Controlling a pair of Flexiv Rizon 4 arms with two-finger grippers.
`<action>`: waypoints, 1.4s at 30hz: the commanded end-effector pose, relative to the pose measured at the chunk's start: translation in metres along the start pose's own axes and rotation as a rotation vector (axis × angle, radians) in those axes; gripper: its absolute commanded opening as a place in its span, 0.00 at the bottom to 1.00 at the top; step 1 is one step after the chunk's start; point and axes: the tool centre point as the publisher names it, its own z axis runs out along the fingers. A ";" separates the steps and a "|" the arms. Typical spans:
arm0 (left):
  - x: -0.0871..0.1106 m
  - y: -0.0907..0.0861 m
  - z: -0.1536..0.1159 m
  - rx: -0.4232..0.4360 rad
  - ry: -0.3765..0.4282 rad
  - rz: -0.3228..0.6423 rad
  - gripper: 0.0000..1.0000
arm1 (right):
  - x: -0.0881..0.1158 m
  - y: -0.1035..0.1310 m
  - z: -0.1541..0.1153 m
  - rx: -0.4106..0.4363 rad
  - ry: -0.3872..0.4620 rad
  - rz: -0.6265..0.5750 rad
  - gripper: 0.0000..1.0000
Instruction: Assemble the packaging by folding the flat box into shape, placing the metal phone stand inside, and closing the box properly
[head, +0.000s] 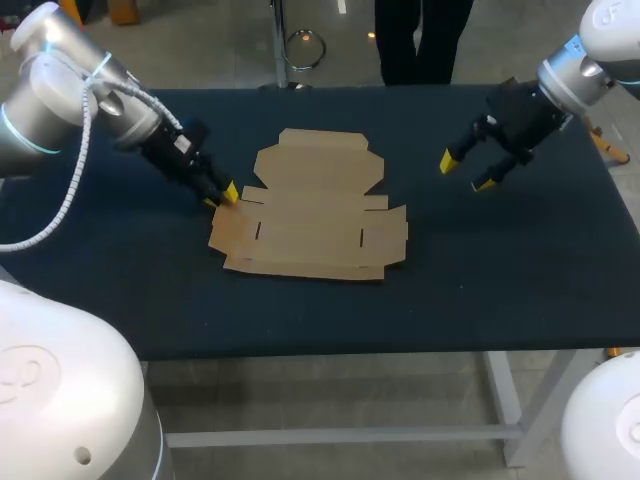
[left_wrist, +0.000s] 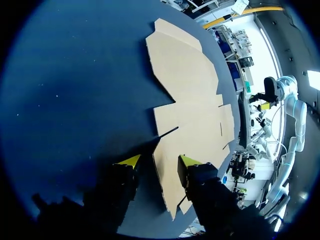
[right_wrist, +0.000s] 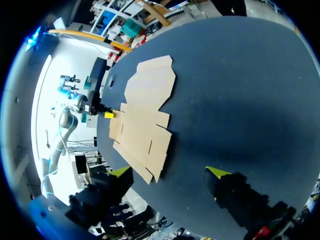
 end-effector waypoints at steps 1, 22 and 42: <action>0.002 0.000 0.001 -0.077 -0.003 -0.009 0.00 | 0.000 0.001 0.001 0.004 0.001 0.000 1.00; 0.030 0.039 0.007 0.103 0.038 -0.171 0.00 | -0.003 -0.005 0.000 0.004 0.015 -0.010 1.00; 0.031 0.048 0.013 0.070 0.052 -0.203 0.00 | -0.005 -0.009 0.000 0.007 0.023 -0.013 1.00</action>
